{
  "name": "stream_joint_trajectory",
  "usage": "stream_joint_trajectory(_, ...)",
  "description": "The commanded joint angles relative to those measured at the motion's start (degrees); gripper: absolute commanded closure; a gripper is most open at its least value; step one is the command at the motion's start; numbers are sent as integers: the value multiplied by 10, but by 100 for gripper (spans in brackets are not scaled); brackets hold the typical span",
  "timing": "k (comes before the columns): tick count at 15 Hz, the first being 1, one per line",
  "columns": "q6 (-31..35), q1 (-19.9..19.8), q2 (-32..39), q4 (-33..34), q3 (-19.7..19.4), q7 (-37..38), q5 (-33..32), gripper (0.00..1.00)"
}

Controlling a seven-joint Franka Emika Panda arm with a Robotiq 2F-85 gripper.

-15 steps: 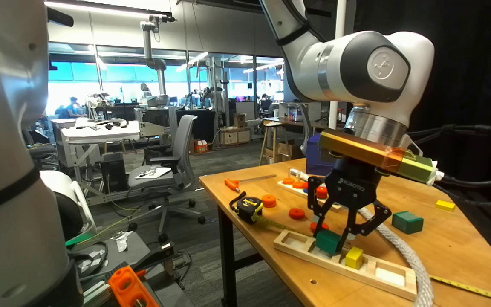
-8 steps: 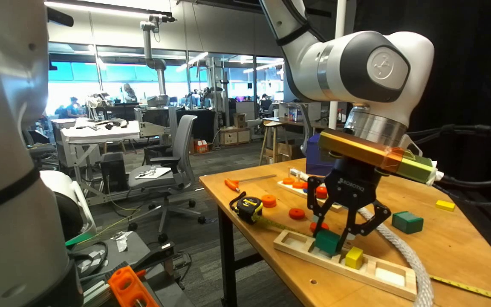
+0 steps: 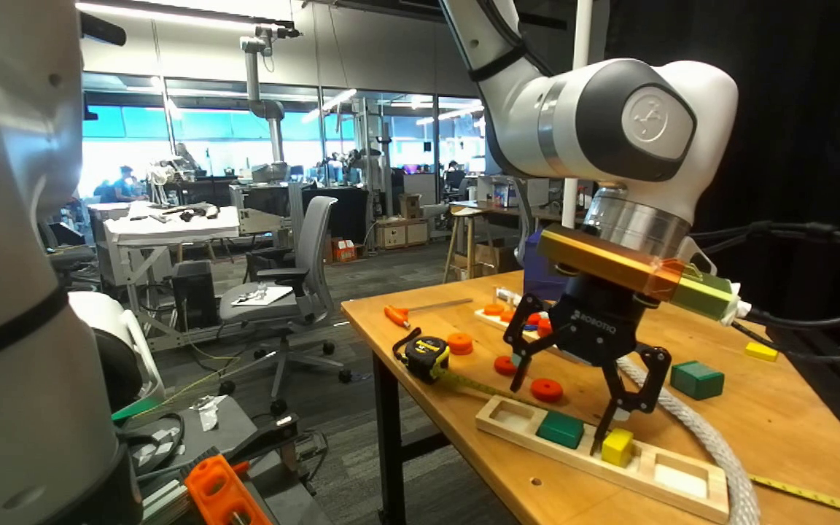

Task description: Put the right green square block at the left of the yellow square block on the wooden board

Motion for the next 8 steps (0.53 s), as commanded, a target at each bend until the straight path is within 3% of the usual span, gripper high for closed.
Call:
stream_joint_trajectory(1, 3, 2, -15, -13, 1, 6, -1, 0)
stream_joint_trajectory(8, -33, 27, -73, -8, 12, 66, -6, 0)
